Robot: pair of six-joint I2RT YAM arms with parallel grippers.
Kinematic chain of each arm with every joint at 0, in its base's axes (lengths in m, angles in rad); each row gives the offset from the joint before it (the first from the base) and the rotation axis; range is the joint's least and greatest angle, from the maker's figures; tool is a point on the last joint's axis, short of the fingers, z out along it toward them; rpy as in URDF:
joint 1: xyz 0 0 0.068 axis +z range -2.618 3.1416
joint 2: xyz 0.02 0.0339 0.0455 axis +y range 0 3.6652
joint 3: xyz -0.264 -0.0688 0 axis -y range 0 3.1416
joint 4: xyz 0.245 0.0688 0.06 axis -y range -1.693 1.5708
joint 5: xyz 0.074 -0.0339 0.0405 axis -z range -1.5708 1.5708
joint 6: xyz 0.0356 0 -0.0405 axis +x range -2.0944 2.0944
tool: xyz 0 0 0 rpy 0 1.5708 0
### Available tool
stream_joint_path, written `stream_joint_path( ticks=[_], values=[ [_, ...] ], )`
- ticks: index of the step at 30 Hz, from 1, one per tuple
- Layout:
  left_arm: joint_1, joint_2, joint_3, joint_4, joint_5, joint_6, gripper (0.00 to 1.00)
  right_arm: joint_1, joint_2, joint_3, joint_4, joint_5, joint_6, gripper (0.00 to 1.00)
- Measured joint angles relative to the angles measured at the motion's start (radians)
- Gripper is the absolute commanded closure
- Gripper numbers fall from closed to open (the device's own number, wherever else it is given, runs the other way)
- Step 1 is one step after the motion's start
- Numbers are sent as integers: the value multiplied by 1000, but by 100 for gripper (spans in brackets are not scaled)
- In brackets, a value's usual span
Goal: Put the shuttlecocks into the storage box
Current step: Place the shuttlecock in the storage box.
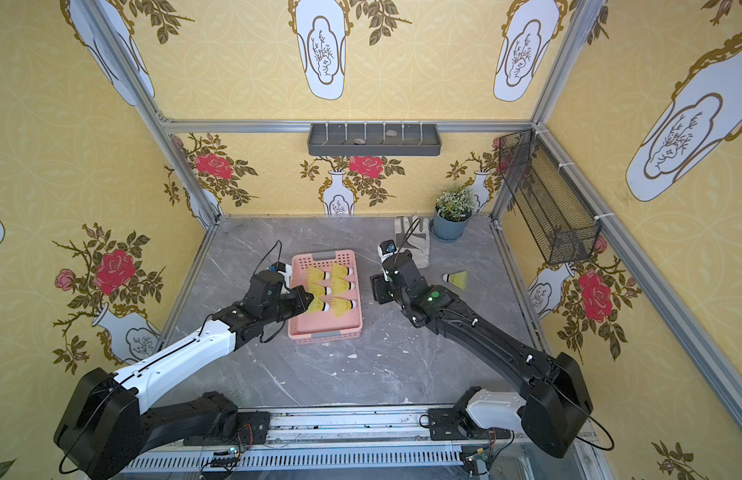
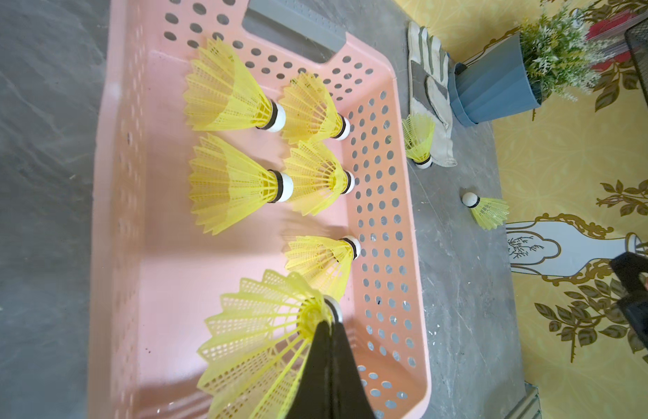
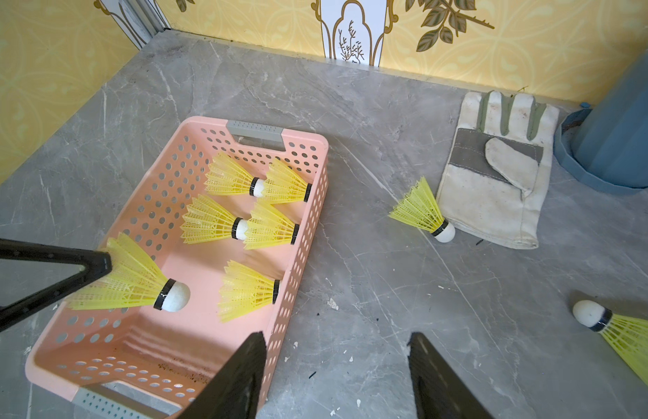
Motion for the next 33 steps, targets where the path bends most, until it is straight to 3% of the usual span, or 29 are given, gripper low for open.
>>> stream_joint_path(
  ticks=[33],
  values=[
    [-4,208,33,120,-53,-40,100,-4,-39,-46,-1,6,31,36]
  ],
)
